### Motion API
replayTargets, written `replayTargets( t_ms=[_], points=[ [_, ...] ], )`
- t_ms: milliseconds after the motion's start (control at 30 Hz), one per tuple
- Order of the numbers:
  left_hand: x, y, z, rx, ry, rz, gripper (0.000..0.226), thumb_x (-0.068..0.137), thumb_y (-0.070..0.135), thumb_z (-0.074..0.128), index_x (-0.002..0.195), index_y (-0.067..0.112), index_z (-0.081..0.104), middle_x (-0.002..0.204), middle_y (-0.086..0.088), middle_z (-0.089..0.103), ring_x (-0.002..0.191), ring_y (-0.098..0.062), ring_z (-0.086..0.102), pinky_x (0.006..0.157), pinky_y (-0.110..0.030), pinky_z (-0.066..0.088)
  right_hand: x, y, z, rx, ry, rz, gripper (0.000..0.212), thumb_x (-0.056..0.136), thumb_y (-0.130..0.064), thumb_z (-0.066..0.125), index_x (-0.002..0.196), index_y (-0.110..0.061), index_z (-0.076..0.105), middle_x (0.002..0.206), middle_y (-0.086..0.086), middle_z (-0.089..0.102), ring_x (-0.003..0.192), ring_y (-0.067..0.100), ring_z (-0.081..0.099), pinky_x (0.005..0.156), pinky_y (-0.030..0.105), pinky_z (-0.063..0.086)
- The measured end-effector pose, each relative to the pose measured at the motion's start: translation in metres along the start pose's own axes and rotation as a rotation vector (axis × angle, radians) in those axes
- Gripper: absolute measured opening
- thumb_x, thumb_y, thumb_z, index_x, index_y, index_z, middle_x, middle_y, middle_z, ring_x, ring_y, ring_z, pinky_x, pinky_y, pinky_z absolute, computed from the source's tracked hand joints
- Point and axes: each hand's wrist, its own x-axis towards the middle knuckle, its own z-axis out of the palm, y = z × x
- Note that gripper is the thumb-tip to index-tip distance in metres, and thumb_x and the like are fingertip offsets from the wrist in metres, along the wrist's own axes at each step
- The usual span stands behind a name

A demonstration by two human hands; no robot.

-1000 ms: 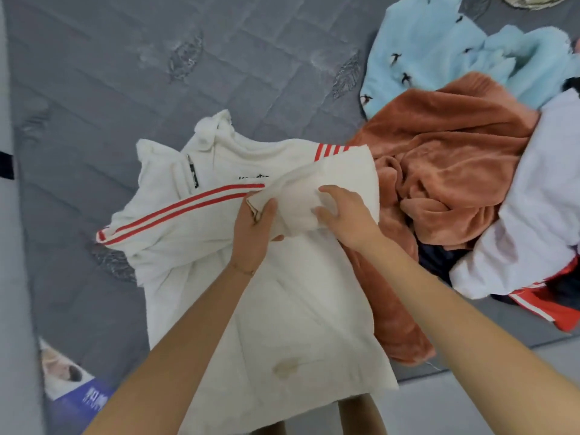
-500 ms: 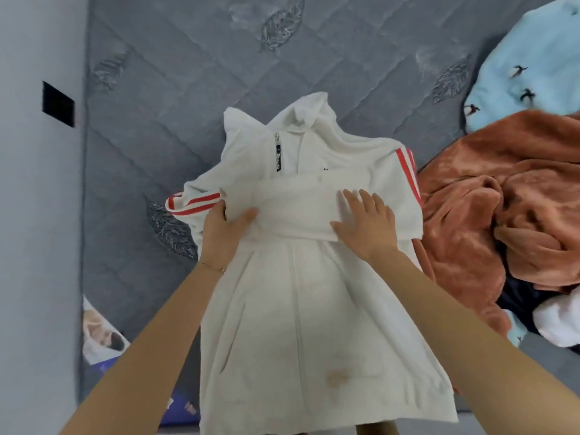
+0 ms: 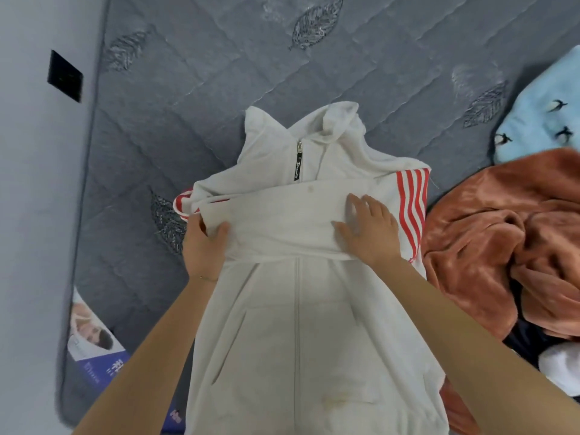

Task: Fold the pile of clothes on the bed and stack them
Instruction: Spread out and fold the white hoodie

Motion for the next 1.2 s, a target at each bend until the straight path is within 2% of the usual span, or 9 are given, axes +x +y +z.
replayTargets(
  t_ms=[167, 400, 567, 667, 767, 900, 1000, 1100, 1200],
  points=[
    [0.013, 0.020, 0.009, 0.319, 0.179, 0.212, 0.066, 0.077, 0.026, 0.078, 0.132, 0.007, 0.046, 0.133, -0.020, 0.045, 0.121, -0.039, 0.041, 0.098, -0.051, 0.037, 0.026, -0.002, -0.027, 0.184, 0.161, -0.023, 0.070, 0.090, -0.058, 0.052, 0.144, -0.013, 0.044, 0.147, 0.015, 0.043, 0.136, 0.033, 0.038, 0.113, 0.047, 0.031],
    [0.046, 0.082, 0.050, 0.106, -0.042, 0.329, 0.060, 0.098, 0.030, 0.057, 0.145, 0.002, 0.034, 0.147, -0.016, 0.041, 0.137, -0.031, 0.036, 0.115, -0.043, 0.028, 0.086, -0.023, -0.058, 0.479, 0.145, 0.055, 0.085, 0.092, -0.050, 0.061, 0.154, -0.009, 0.019, 0.159, 0.009, 0.027, 0.146, 0.024, 0.023, 0.120, 0.039, 0.020],
    [0.072, 0.115, 0.069, -0.225, -0.095, 0.115, 0.040, 0.098, 0.028, 0.056, 0.123, -0.002, 0.051, 0.103, -0.001, 0.060, 0.091, -0.007, 0.058, 0.089, -0.025, 0.046, 0.119, -0.035, -0.060, 0.675, -0.075, 0.161, 0.102, 0.079, -0.061, 0.068, 0.154, -0.012, 0.019, 0.152, 0.006, 0.039, 0.138, 0.024, 0.039, 0.113, 0.043, 0.035],
    [0.079, 0.121, 0.066, -0.259, -0.102, 0.124, 0.038, 0.101, 0.032, 0.050, 0.073, 0.007, 0.049, 0.067, 0.010, 0.034, 0.057, 0.001, 0.035, 0.058, -0.021, 0.038, 0.121, -0.038, -0.055, 0.780, -0.042, 0.157, 0.079, 0.082, -0.054, 0.069, 0.142, -0.012, 0.040, 0.134, -0.002, 0.054, 0.121, 0.015, 0.052, 0.103, 0.034, 0.044],
    [0.082, 0.128, 0.058, -0.326, -0.199, -0.033, 0.048, 0.099, 0.057, 0.038, 0.079, 0.014, 0.048, 0.072, 0.001, 0.043, 0.067, -0.006, 0.041, 0.066, -0.020, 0.036, 0.120, -0.038, -0.055, 0.868, -0.027, 0.179, 0.044, 0.094, -0.049, 0.057, 0.124, -0.017, 0.054, 0.110, -0.012, 0.057, 0.098, 0.002, 0.054, 0.082, 0.020, 0.042],
    [0.083, 0.128, 0.056, -0.452, -0.283, -0.248, 0.057, 0.095, 0.070, 0.023, 0.096, 0.031, 0.064, 0.099, 0.008, 0.068, 0.101, -0.012, 0.062, 0.095, -0.029, 0.046, 0.123, -0.036, -0.060, 1.005, -0.163, 0.349, 0.076, 0.086, -0.079, 0.030, 0.127, -0.025, 0.062, 0.127, -0.009, 0.061, 0.118, 0.009, 0.055, 0.106, 0.030, 0.039],
    [0.081, 0.131, 0.055, -0.397, -0.364, -0.252, 0.059, 0.094, 0.072, 0.023, 0.102, 0.031, 0.064, 0.102, 0.008, 0.067, 0.105, -0.013, 0.061, 0.101, -0.030, 0.044, 0.123, -0.026, -0.060, 1.153, -0.223, 0.410, 0.069, 0.095, -0.072, 0.018, 0.111, -0.026, 0.067, 0.113, -0.002, 0.070, 0.113, 0.017, 0.063, 0.104, 0.034, 0.046],
    [0.080, 0.136, 0.051, -0.309, -0.431, -0.193, 0.043, 0.099, 0.058, 0.036, 0.101, 0.024, 0.062, 0.103, 0.003, 0.064, 0.097, -0.014, 0.059, 0.093, -0.031, 0.045, 0.124, -0.018, -0.059, 1.200, -0.361, 0.415, 0.069, 0.095, -0.071, 0.023, 0.117, -0.024, 0.067, 0.115, 0.004, 0.072, 0.112, 0.022, 0.065, 0.102, 0.036, 0.048],
    [0.071, 0.140, 0.050, -0.325, -0.436, -0.035, 0.023, 0.103, 0.032, 0.043, 0.090, 0.014, 0.052, 0.076, -0.004, 0.046, 0.064, -0.009, 0.044, 0.058, -0.025, 0.037, 0.123, -0.021, -0.066, 1.160, -0.508, 0.356, 0.072, 0.083, -0.077, 0.048, 0.138, -0.030, 0.055, 0.134, -0.004, 0.062, 0.122, 0.015, 0.059, 0.109, 0.038, 0.042]
  ],
)
